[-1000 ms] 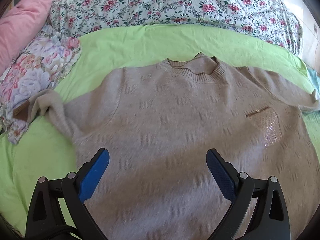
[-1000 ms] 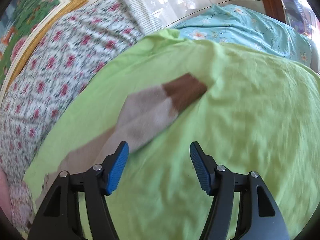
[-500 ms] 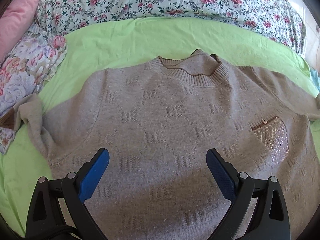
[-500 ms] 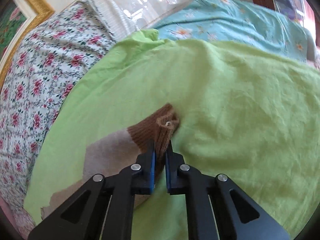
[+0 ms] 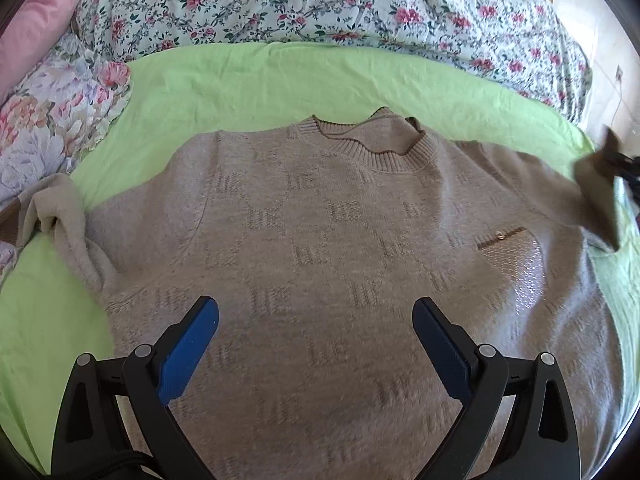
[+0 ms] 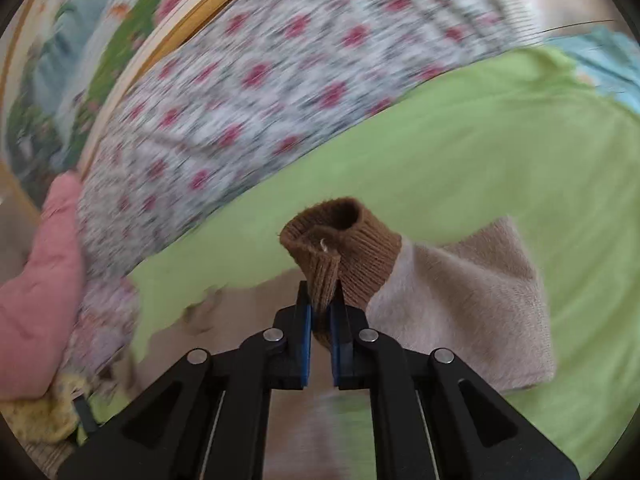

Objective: Fold small clothes
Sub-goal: 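Grasp the brown cuff of a sweater sleeve with the right gripper, then carry the sleeve cuff across the sweater body with the right gripper and release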

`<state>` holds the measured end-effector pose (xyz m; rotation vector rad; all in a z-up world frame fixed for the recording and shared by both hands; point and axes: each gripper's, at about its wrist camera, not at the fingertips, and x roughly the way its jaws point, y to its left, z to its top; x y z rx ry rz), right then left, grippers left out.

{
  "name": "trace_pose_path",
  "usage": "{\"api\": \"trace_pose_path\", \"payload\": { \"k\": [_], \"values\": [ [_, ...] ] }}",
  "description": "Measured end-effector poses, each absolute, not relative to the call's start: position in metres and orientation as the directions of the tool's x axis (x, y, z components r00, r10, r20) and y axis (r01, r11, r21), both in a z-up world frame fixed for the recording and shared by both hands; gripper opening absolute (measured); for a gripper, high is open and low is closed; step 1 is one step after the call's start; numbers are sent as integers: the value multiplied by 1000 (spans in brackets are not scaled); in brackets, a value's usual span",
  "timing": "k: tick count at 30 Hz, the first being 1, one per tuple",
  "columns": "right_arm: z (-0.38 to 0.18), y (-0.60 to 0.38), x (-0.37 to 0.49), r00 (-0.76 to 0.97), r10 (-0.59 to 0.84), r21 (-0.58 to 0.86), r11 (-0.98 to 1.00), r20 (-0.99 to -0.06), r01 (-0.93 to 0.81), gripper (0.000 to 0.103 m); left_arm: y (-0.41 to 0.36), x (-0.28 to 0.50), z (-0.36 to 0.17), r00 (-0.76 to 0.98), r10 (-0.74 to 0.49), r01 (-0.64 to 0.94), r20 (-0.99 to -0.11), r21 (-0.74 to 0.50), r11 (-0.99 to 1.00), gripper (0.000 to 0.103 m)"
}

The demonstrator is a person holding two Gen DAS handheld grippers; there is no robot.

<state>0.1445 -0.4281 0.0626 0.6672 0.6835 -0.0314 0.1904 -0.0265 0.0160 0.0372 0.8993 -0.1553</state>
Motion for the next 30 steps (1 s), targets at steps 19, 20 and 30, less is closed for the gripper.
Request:
{"api": "trace_pose_path", "payload": {
  "k": [19, 20, 30],
  "values": [
    [-45, -195, 263, 496, 677, 789, 614, -544, 26, 41, 24, 202, 7, 547, -296, 154, -783, -253, 955, 98],
    [-42, -197, 260, 507, 677, 793, 608, -534, 23, 47, 24, 206, 3, 535, -303, 150, -789, -265, 953, 98],
    [4, -243, 180, 665, 542, 748, 663, -513, 36, 47, -1, 266, -19, 488, -331, 135, -808, -305, 943, 97]
  ]
}}
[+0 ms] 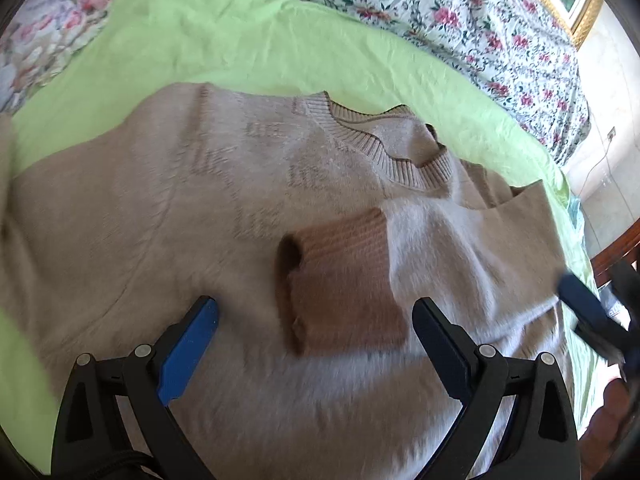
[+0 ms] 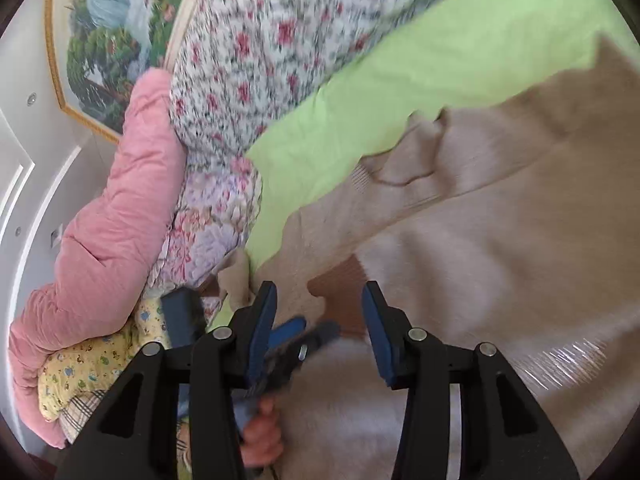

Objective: Fold small clothes
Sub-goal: 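Carry the sleeve cuff across the sweater body with the right gripper and release, then grasp the other sleeve cuff with the left gripper and lift it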

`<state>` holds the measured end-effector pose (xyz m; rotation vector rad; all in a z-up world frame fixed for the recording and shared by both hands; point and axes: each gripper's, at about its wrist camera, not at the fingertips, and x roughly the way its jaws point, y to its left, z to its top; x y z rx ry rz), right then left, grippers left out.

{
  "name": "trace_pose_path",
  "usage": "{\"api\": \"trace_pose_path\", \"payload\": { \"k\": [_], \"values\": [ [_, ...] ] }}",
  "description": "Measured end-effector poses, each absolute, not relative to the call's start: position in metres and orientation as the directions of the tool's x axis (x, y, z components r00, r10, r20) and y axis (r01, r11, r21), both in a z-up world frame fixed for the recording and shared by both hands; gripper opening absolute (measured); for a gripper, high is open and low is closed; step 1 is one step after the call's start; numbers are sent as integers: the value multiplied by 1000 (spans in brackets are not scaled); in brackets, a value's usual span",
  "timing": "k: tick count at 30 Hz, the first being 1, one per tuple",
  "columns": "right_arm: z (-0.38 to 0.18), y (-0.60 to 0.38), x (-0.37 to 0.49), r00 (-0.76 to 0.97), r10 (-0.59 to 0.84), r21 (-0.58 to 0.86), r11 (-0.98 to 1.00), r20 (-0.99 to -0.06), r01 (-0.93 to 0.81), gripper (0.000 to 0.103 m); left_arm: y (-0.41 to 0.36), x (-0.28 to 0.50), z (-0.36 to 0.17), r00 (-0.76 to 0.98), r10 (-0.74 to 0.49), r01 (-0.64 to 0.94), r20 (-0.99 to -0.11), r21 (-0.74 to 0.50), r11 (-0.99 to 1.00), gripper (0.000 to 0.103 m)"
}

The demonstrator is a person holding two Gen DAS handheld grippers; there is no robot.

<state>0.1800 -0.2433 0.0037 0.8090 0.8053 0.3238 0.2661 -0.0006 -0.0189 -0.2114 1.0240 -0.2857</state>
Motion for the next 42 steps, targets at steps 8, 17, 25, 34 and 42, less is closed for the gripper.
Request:
{"api": "trace_pose_path", "payload": {
  "k": [8, 17, 25, 34, 42],
  "values": [
    [1, -279, 131, 715, 455, 748, 648, -531, 144, 47, -25, 266, -3, 527, -365, 241, -767, -277, 930, 8],
    [0, -338, 112, 736, 273, 654, 699, -619, 290, 47, 53, 256, 6, 596, -330, 134, -732, -314, 940, 7],
    [-5, -389, 161, 665, 19, 404, 807, -747, 430, 54, 54, 251, 7, 593, -337, 146, -731, -314, 938, 7],
    [-25, -394, 210, 552, -26, 216, 904, -833, 368, 8, 51, 258, 10, 592, -339, 148, -731, -315, 937, 7],
    [-32, -400, 192, 544, -6, 273, 861, -839, 430, 27, 61, 259, -8, 563, -270, 84, -781, -271, 959, 21]
  ]
}}
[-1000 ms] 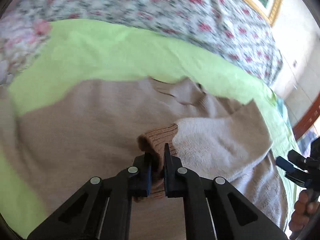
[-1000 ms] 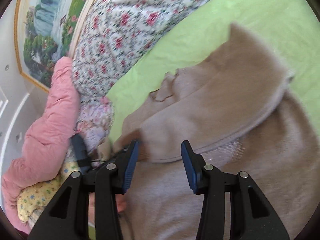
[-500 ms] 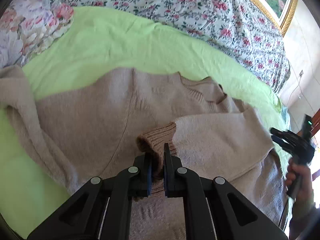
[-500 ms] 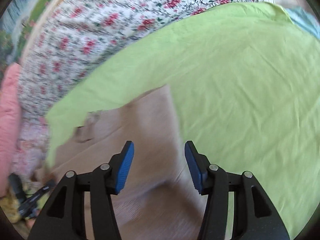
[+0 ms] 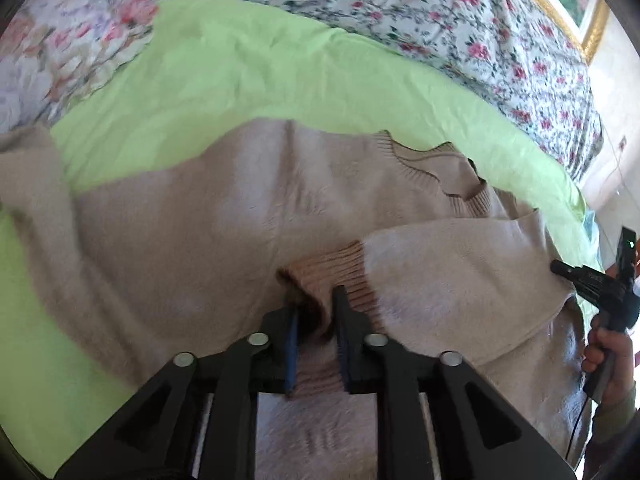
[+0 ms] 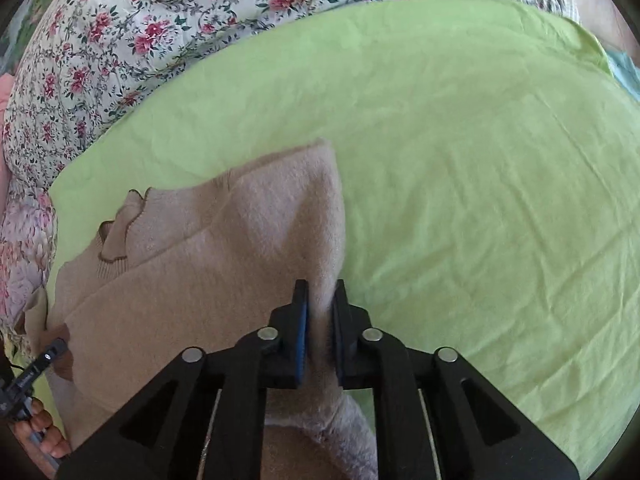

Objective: Fold small clothes
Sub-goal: 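Grasp the other sleeve cuff with the left gripper and lift it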

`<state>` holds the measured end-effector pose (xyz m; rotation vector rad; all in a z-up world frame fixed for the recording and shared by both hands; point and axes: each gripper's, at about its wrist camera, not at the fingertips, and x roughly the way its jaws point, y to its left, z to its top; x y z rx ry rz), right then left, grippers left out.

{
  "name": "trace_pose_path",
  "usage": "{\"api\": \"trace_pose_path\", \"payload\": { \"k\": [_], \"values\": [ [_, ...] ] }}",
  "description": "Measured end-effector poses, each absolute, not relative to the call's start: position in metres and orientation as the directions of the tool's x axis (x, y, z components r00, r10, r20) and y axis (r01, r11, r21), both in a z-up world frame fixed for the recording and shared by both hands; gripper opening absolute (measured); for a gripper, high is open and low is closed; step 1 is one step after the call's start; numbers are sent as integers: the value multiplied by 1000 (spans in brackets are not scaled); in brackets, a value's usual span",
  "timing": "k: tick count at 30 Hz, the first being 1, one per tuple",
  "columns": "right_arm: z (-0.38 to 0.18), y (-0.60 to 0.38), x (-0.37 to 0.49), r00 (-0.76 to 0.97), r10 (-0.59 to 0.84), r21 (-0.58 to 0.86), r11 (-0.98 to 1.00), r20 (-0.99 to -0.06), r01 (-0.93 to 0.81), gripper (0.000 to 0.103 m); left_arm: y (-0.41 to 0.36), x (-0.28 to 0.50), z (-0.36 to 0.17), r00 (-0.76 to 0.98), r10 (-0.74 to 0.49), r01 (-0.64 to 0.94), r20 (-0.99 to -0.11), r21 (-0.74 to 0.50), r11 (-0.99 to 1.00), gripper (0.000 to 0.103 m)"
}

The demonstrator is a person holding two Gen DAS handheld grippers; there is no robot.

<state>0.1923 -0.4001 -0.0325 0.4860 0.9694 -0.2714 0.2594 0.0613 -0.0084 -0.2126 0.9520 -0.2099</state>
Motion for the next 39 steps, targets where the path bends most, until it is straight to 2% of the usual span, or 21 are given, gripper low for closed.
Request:
{"api": "trace_pose_path", "payload": {
  "k": [2, 3, 4, 7, 10, 12, 13, 23, 33, 34, 35, 37, 38, 39],
  "values": [
    [-23, -394, 179, 570, 1, 303, 848, -821, 434, 45, 72, 252, -5, 570, -281, 65, -772, -298, 952, 23],
    [-18, -388, 173, 590, 5, 316, 848, -808, 425, 49, 78, 247, -3, 572, -287, 56, -768, -313, 948, 26],
    [-12, -382, 167, 606, 11, 325, 852, -795, 411, 49, 84, 243, 0, 579, -287, 46, -763, -320, 946, 28],
    [2, -359, 153, 638, 48, 355, 861, -769, 364, 50, 109, 226, 10, 611, -263, -4, -747, -335, 942, 45],
    [8, -339, 135, 649, 121, 404, 862, -751, 308, 50, 139, 214, 15, 632, -268, -52, -727, -386, 921, 50],
    [9, -325, 127, 642, 144, 406, 869, -753, 283, 50, 163, 210, 17, 645, -239, -103, -726, -392, 914, 63],
    [9, -317, 123, 636, 163, 411, 872, -754, 264, 50, 174, 209, 19, 651, -214, -133, -728, -387, 913, 65],
    [-7, -258, 102, 563, 254, 430, 879, -787, 205, 50, 306, 225, 11, 706, -188, -355, -683, -570, 741, 67],
    [-24, -233, 99, 507, 291, 441, 874, -811, 204, 50, 378, 280, -13, 720, -215, -452, -659, -681, 576, 72],
    [-25, -231, 100, 502, 295, 441, 875, -813, 200, 50, 382, 283, -16, 721, -211, -462, -660, -685, 563, 71],
    [-25, -229, 99, 499, 296, 440, 876, -814, 198, 50, 383, 286, -18, 722, -201, -471, -662, -683, 559, 65],
    [-26, -227, 99, 497, 293, 435, 878, -817, 198, 50, 382, 291, -15, 720, -157, -490, -676, -655, 576, 43],
    [-26, -227, 99, 498, 294, 437, 878, -816, 198, 50, 383, 292, -12, 721, -143, -490, -678, -644, 588, 16],
    [-26, -227, 99, 501, 292, 437, 877, -814, 198, 50, 381, 293, -8, 723, -130, -485, -679, -633, 603, 4]
  ]
}}
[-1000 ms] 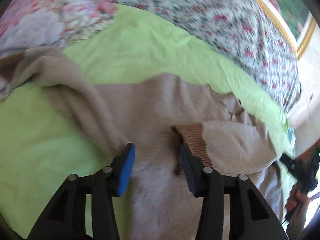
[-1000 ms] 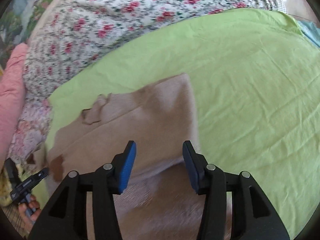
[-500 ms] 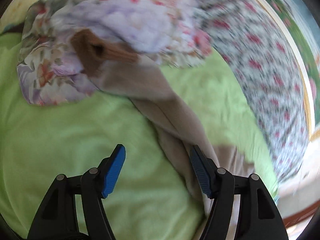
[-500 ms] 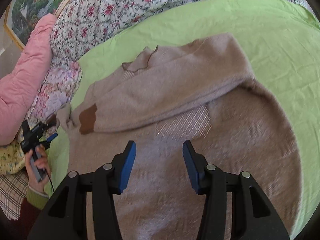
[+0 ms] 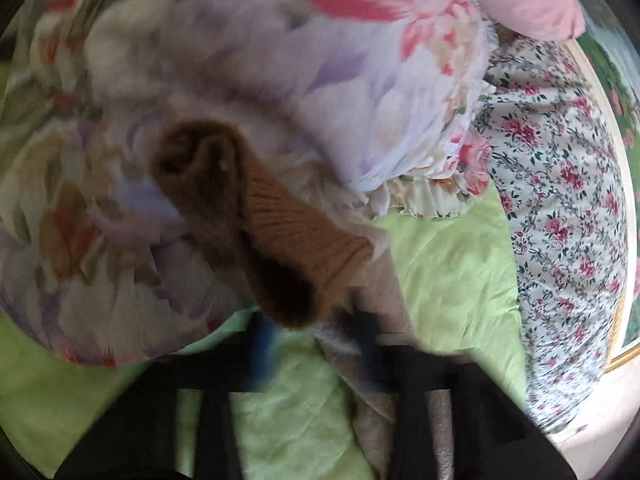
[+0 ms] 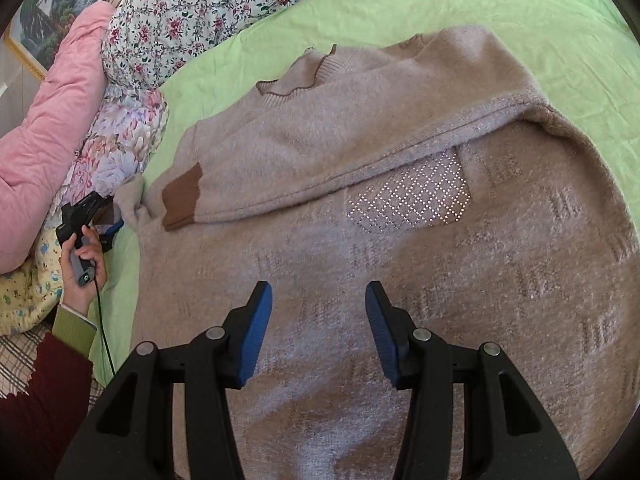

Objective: Fold small clothes
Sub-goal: 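Grasp the other sleeve cuff with the left gripper and lift it, then lay the sleeve across the sweater body with the left gripper and release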

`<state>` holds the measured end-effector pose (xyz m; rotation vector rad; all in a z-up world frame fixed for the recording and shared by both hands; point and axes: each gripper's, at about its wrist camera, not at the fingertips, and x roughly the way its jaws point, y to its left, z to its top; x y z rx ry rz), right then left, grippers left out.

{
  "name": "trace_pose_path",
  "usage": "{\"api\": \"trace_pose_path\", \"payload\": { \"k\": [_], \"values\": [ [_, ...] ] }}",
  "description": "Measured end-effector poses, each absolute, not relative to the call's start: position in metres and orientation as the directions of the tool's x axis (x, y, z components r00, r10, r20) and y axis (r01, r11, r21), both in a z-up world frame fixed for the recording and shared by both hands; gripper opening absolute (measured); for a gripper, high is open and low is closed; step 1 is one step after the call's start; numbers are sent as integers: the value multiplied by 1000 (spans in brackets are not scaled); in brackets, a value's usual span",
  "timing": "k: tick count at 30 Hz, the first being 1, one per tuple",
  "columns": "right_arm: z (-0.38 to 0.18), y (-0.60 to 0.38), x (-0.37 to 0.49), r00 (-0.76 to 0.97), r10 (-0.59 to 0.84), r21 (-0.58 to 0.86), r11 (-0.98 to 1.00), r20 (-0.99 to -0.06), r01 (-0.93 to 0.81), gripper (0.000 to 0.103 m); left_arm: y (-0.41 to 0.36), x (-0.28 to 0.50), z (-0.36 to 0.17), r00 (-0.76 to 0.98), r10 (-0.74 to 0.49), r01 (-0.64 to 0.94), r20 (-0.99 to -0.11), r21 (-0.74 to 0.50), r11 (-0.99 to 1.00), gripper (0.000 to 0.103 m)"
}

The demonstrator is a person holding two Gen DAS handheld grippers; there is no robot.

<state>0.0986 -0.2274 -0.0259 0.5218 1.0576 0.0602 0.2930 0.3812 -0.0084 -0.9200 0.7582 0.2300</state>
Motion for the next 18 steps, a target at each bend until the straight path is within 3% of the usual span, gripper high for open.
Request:
{"api": "trace_pose_path", "payload": {
  "k": [6, 12, 18],
  "values": [
    [-26, -231, 93, 514, 282, 433, 879, -810, 201, 50, 348, 271, 41, 795, -64, -390, -603, -589, 708, 3],
    [-23, -243, 82, 535, 278, 458, 857, -798, 238, 50, 270, 254, 98, 850, -166, -170, -499, -560, 811, 3],
    [-15, -260, 68, 565, 252, 464, 844, -786, 268, 50, 147, 257, 128, 817, -325, 83, -477, -460, 884, 3]
  ]
}}
